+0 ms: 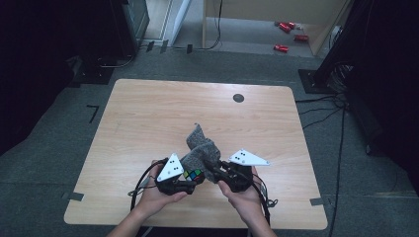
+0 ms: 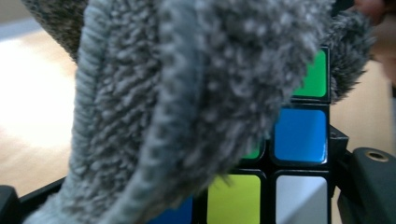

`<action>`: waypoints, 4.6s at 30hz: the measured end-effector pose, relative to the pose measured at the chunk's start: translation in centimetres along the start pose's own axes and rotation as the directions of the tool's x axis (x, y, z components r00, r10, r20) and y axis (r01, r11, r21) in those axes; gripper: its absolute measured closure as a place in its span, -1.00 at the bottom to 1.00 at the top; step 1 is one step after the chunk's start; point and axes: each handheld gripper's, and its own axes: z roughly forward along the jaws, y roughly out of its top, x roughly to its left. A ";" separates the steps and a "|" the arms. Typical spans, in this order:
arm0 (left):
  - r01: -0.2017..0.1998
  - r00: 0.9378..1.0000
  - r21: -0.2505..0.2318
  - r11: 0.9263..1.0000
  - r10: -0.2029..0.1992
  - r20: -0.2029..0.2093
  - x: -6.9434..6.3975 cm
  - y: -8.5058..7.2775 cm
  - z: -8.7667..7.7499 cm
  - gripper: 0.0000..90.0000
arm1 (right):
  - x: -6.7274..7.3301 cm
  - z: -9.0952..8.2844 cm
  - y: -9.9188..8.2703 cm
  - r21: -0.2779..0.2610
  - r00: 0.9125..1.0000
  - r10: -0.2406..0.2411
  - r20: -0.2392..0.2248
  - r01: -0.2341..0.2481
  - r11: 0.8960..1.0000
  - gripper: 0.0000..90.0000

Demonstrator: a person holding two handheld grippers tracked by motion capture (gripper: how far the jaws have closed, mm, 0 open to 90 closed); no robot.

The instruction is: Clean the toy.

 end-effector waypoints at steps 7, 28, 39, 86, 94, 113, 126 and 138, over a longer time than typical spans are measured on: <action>-0.036 0.999 -0.007 0.999 0.035 -0.037 -0.1 0.2 -0.4 -0.23 | -0.6 0.0 0.0 0.009 0.999 0.008 0.037 -0.009 1.000 0.66; 0.013 1.000 -0.005 1.000 -0.013 -0.012 0.3 0.2 -0.4 -0.23 | -0.7 0.4 -0.6 -0.002 0.995 0.077 0.061 -0.077 0.997 0.68; 0.015 1.000 -0.003 1.000 -0.015 -0.022 0.1 0.2 -0.4 -0.23 | -0.4 0.5 -0.7 -0.012 0.993 0.074 0.091 -0.073 0.997 0.68; -0.003 1.000 0.053 0.999 0.004 -0.011 -0.5 0.1 0.5 -0.23 | -0.7 0.5 -0.8 -0.022 0.992 0.125 0.022 -0.125 0.992 0.68; 0.042 0.999 0.012 0.999 -0.042 -0.003 0.5 0.4 -0.4 -0.23 | -1.9 0.8 -1.4 -0.016 0.990 0.128 0.068 -0.127 0.992 0.68; 0.295 0.950 -0.056 0.954 -0.287 0.123 3.7 0.7 -2.2 -0.23 | 1.1 2.8 -4.1 0.011 0.936 -0.352 0.028 0.351 0.936 0.69; 0.311 0.943 -0.041 0.950 -0.302 0.140 3.5 0.8 -2.0 -0.23 | 1.0 3.0 -4.6 -0.009 0.942 -0.335 0.005 0.335 0.942 0.70; 0.293 0.948 -0.022 0.956 -0.288 0.137 3.0 1.1 -1.8 -0.23 | 0.2 2.6 -4.5 -0.053 0.946 -0.322 0.035 0.323 0.945 0.70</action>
